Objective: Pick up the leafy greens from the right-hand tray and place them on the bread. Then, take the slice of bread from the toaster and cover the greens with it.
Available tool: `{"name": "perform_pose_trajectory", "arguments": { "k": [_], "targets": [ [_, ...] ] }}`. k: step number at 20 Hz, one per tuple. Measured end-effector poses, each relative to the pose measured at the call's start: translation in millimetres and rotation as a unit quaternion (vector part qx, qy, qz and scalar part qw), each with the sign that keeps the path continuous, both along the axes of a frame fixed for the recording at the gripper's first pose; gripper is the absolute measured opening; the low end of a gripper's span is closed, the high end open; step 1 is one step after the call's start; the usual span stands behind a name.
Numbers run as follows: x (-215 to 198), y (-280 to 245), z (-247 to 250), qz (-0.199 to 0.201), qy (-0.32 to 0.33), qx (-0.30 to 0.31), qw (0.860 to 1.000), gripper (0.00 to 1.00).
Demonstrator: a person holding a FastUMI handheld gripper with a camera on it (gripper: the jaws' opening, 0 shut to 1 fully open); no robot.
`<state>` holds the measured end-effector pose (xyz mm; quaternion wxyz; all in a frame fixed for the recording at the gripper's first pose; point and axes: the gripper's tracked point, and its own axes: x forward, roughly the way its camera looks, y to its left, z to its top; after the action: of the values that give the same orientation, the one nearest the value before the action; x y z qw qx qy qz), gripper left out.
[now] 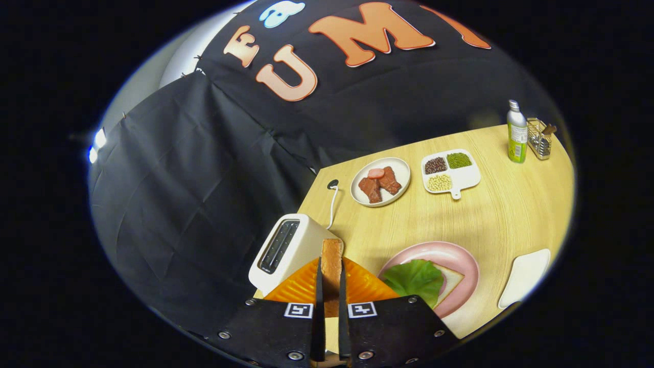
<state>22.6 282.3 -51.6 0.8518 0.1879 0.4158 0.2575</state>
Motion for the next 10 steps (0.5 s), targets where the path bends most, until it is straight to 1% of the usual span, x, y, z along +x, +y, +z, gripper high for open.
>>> {"name": "perform_pose_trajectory", "arguments": {
  "k": [5,10],
  "targets": [
    [-5,-16,-33,-0.011,0.021,0.001,1.000,0.11],
    [-9,-29,-66,-0.008,0.040,-0.001,0.999,0.11]
  ]
}}
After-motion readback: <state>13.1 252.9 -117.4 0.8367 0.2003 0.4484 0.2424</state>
